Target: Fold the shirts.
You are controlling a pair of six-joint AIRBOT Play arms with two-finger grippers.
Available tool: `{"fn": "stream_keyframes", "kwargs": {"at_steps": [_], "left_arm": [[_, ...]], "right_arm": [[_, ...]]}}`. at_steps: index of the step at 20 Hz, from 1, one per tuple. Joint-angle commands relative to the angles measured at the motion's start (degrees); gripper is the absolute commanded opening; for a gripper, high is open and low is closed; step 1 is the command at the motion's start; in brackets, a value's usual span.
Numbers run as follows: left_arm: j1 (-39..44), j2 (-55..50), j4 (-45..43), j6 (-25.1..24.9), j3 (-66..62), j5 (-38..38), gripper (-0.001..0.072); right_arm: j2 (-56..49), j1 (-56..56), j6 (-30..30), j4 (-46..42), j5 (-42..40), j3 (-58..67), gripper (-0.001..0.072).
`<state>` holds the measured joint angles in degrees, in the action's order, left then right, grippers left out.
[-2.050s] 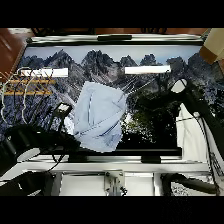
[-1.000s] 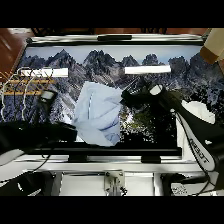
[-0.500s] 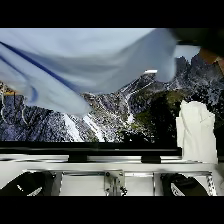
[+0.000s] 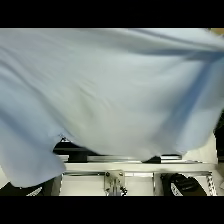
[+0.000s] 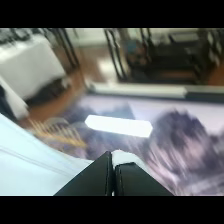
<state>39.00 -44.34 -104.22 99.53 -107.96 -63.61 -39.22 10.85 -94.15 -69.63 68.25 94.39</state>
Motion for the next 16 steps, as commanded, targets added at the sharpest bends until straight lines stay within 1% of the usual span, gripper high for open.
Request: {"fn": "stream_keyframes", "kwargs": {"at_steps": [1, 3, 4, 6, 8, 10, 11, 13, 14, 15, 16], "left_arm": [[-0.1, -8.3, -2.8, -3.5, -0.3, -9.8, 0.0031], [-0.9, -15.8, -2.8, -5.8, 1.0, -14.7, 0.0031], [-1.6, -19.6, -2.8, -6.1, 2.3, -15.4, 0.0031], [-3.8, -27.7, -2.8, -6.1, 5.6, -14.2, 0.003], [-6.3, -36.8, -2.7, -5.8, 6.7, -11.4, 0.0031], [-8.1, -45.2, -2.7, -5.1, 6.7, -7.6, 0.0031], [-8.6, -48.9, -2.7, -4.8, 6.7, -7.3, 0.0031], [-9.0, -54.7, -1.6, -1.0, 6.7, -8.7, 0.0032], [-9.0, -56.7, 0.3, 0.1, 6.7, -9.8, 0.0033], [-9.0, -58.3, 3.1, 0.2, 6.7, -10.8, 0.0057], [-9.0, -59.1, 5.6, -0.2, 6.7, -12.1, 0.0199]], "right_arm": [[-7.5, 0.0, -2.7, -10.4, 12.2, 0.1, 0.0067], [-15.3, 0.0, -2.6, -10.9, 13.0, 0.1, 0.0067], [-19.6, 0.0, -2.6, -10.9, 12.8, 0.1, 0.0067], [-29.2, 0.0, -2.5, -11.0, 11.4, 0.1, 0.0067], [-39.2, 0.0, -2.1, -12.0, 6.5, 0.1, 0.0067], [-47.5, -0.1, -4.7, -11.6, 0.6, 0.1, 0.0067], [-50.5, -0.1, -5.5, -10.5, -1.0, 0.1, 0.0068], [-55.3, -0.1, -5.7, -7.7, -1.6, 0.1, 0.0068], [-57.3, 0.0, -5.7, -6.4, -1.1, 0.1, 0.0068], [-59.0, 0.0, -5.7, -4.4, -0.7, 0.1, 0.007], [-60.0, 0.0, -5.7, -2.8, -0.8, 0.1, 0.0161]]}}
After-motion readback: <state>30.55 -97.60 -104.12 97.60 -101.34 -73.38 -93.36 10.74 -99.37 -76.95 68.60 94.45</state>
